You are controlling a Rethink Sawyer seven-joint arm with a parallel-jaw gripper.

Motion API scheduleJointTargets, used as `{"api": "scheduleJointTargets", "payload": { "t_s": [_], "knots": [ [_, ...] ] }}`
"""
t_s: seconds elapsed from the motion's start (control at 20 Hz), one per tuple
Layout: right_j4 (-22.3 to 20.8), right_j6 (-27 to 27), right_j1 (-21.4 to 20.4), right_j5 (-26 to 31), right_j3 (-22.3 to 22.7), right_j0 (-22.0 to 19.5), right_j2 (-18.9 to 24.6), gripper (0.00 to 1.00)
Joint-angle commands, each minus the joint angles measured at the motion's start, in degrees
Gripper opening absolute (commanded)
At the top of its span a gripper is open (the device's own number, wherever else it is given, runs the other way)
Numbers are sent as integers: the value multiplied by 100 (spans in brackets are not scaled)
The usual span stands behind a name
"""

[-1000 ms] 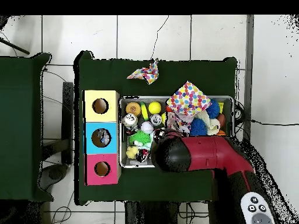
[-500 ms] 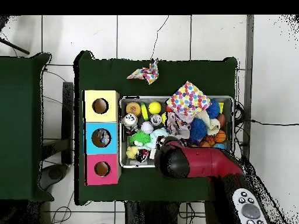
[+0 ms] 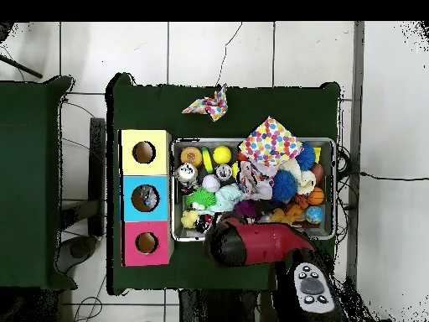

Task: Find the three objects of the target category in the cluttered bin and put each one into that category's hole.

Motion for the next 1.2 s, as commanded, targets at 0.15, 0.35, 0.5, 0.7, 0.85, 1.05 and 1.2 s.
{"api": "scheduleJointTargets", "payload": {
  "t_s": [0.15,0.35,0.5,0.7,0.85,1.05,1.2],
  "knots": [
    [413,1482,962,-1072,-73,332,-724,100],
    [663,1543,1282,-1483,-108,580,-947,100],
    [812,1462,1405,-1686,-69,615,-977,100],
    [758,1174,1373,-1892,-2,415,-802,100],
    [779,1176,1522,-2315,-30,444,-863,100],
    [855,1071,1709,-2544,-216,666,-980,100],
    [990,1037,1614,-2347,-252,726,-987,100]
  ]
}}
